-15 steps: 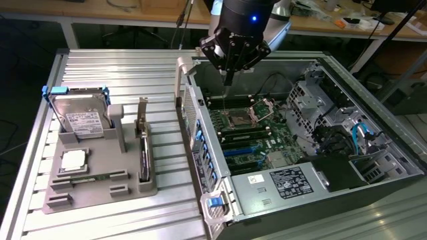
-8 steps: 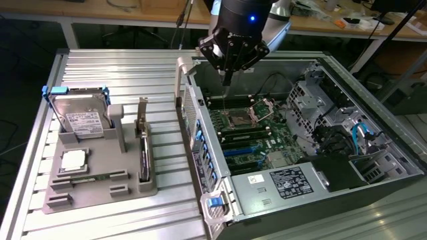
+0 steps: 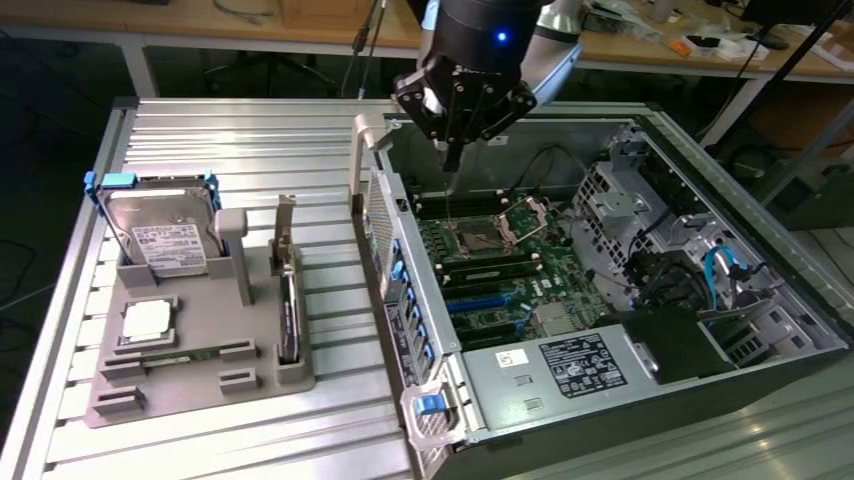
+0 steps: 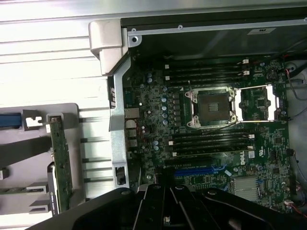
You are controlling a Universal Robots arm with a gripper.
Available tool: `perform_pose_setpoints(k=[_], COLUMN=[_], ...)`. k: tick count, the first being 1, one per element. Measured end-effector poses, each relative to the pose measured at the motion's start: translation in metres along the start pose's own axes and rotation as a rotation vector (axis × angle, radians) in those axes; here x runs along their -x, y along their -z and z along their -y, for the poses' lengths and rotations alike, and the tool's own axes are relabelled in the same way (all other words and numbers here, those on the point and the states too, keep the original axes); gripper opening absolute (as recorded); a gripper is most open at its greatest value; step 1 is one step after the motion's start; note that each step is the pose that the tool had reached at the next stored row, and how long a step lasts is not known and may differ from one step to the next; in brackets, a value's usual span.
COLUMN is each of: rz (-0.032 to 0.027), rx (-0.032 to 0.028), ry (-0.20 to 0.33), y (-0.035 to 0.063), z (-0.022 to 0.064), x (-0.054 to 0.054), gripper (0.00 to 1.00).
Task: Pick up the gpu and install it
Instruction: 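Reach for the gpu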
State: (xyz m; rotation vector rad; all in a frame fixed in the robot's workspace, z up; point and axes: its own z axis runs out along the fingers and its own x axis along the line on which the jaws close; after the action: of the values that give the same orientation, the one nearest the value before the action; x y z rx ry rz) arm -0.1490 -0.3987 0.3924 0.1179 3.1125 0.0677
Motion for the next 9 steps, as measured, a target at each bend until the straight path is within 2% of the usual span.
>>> perform_pose_setpoints(k=[9], rz=[0.0000], rx=[0.0000], ry=[0.000], y=[0.0001], z=[0.0002], x=[-0.0020], gripper=[0.11])
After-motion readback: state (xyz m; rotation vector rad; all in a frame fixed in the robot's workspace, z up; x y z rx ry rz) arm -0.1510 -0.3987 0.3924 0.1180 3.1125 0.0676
